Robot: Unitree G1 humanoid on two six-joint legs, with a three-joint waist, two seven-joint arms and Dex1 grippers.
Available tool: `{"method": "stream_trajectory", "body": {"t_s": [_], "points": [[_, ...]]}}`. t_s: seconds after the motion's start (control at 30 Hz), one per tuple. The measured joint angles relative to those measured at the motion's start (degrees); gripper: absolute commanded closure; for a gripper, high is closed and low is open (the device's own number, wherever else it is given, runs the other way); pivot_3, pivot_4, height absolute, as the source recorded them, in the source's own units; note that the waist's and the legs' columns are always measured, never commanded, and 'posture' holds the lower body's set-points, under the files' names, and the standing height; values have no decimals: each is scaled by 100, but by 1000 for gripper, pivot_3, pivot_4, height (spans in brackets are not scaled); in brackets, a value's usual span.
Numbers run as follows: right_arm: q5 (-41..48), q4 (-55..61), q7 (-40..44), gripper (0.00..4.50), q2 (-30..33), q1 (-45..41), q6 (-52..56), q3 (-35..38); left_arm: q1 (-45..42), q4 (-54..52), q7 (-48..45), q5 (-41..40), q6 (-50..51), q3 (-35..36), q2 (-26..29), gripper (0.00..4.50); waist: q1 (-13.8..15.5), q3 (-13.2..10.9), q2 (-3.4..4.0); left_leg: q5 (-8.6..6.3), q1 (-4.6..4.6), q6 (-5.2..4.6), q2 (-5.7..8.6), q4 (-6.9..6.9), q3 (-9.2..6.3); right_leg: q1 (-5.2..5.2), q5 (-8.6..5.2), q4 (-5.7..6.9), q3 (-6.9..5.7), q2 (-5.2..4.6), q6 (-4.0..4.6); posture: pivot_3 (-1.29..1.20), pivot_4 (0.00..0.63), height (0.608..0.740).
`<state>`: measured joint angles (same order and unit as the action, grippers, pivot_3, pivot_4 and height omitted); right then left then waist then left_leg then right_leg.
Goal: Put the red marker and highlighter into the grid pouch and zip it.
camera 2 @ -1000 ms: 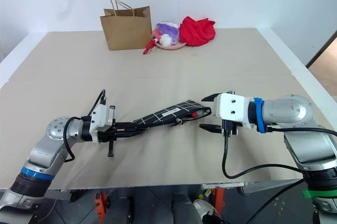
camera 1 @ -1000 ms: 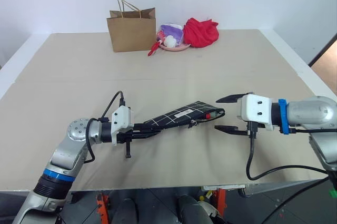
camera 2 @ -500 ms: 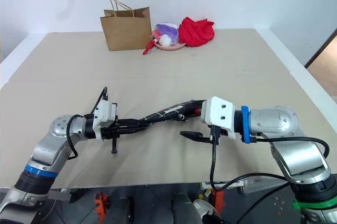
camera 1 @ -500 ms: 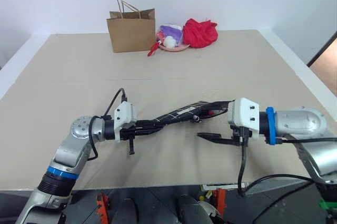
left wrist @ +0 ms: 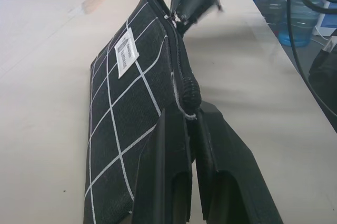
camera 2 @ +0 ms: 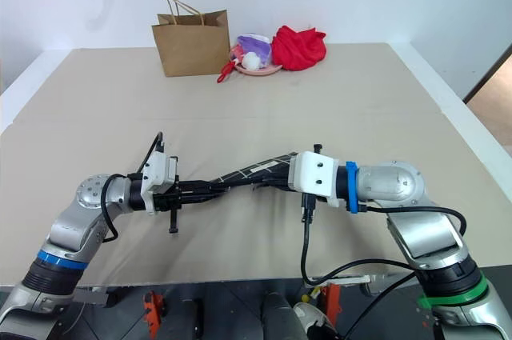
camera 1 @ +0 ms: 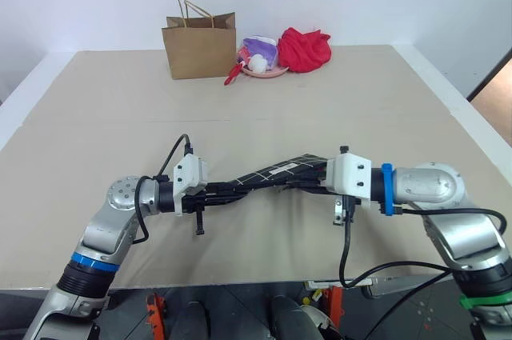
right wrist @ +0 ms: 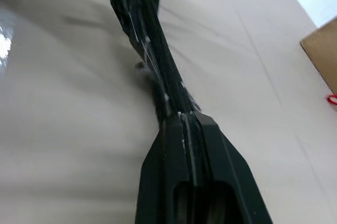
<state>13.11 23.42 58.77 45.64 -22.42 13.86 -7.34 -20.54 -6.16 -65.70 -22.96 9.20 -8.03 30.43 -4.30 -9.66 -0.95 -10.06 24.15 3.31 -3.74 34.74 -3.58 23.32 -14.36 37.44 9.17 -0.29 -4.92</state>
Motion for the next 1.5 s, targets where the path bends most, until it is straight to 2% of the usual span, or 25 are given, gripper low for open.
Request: {"method": "stream_trajectory", "body": {"t_s": [0.17, 0.2, 0.27, 0.3, 0.67, 1.13, 1.17, 1.23, 1.27, 1.5], "points": [[51, 1, 53, 4475, -5, -45, 183, -2, 5, -3, 6, 1, 0, 0, 10, 4500, 1, 0, 0, 0, 0, 0, 0, 0, 0, 0, -1, 0, 0, 0, 0, 0, 150, 740], [83, 1, 74, 3998, 1, -45, 246, -2, 5, -3, 7, 1, 0, 0, 11, 4500, 1, 0, 0, 0, 0, 0, 0, -1, 0, 0, -1, 0, 0, 0, 0, 0, 150, 740], [111, -2, 95, 3467, 32, -50, 295, 8, 7, -4, 8, 1, 0, 0, 12, 4500, 1, 0, 0, 0, 0, 0, 0, -1, 0, 0, -1, 0, 0, 0, 0, 0, 150, 740], [101, -9, 105, 2990, 61, -50, 272, 13, 10, -4, 8, 1, 0, 0, 13, 4500, 2, 0, 0, 0, 0, 0, 0, -1, 0, 0, -1, 0, 0, 0, 0, 0, 150, 740], [142, -128, 611, 2990, 571, 249, -273, 298, 35, -6, 2, 4, -1, 1, 45, 4500, -7, 0, 0, 0, -1, 0, 0, -1, 0, 1, -5, 0, 0, 0, 6, 0, 150, 740], [5, -244, 454, 2990, -24, -207, -248, -152, 33, -1, 7, 27, -7, 0, 30, 4500, -1, 0, 0, 0, 0, 0, 0, -1, 0, 0, -2, 0, 0, 0, 2, 0, 150, 740], [3, -246, 454, 3532, -58, -230, -247, -173, 32, -1, 11, 29, -7, 0, 30, 4500, -1, 0, 0, 0, 0, 0, 0, -1, 0, 0, -3, 0, 0, 0, 1, 0, 150, 740], [3, -253, 450, 4247, -120, -243, -248, -180, 33, -1, 14, 32, -7, 0, 30, 4500, -1, 0, 0, 0, 1, 0, 0, -1, 0, 0, -3, 0, 0, 0, 1, 0, 150, 740], [2, -259, 445, 4421, -147, -252, -247, -187, 33, -1, 15, 35, -7, 0, 30, 4500, -1, 0, 0, 0, 1, 0, 0, -1, 0, 0, -3, 0, 0, 0, 1, 0, 150, 740], [9, -266, 432, 4421, -288, -293, -199, -191, 33, -1, 19, 42, -7, 1, 31, 4500, -1, 0, 0, 0, 1, 0, 0, -1, 0, 0, -2, 0, 0, 0, 1, 0, 150, 740]]}}
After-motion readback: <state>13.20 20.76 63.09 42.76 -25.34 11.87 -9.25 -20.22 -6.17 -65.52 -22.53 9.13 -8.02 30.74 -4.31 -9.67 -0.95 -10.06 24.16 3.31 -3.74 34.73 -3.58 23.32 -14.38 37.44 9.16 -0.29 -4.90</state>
